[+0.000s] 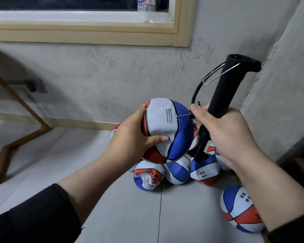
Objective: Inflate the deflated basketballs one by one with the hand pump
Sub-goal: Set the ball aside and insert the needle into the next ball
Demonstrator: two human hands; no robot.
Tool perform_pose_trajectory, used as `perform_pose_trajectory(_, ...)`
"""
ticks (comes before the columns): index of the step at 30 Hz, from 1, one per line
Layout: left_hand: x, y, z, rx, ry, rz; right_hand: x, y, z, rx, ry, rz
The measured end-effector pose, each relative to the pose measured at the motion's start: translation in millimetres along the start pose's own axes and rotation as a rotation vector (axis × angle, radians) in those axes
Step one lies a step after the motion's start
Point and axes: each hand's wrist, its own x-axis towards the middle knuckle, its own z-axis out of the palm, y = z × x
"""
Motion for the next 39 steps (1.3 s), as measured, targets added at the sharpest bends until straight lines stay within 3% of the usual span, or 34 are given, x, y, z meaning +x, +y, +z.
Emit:
perform_pose_trajectory(11, -2, 2, -2, 0.002, 0.02, 0.001, 1, 0, 0, -0.034, 0.02, 0.008)
perform_pose_trajectory(17, -4, 8, -1, 0.136, 0.026, 0.035, 1, -5, -6, -0.189, 0.02, -0.012)
perform_pose_trajectory(25, -6, 13, 6, 0.235, 0.084, 0.088, -1, -3, -8, -0.218, 0.041, 0.001)
perform_pose_trajectory(39, -3, 7, 20, 0.404, 0.213, 0.32, -5, 6, 3, -0.27, -0.004, 0.057)
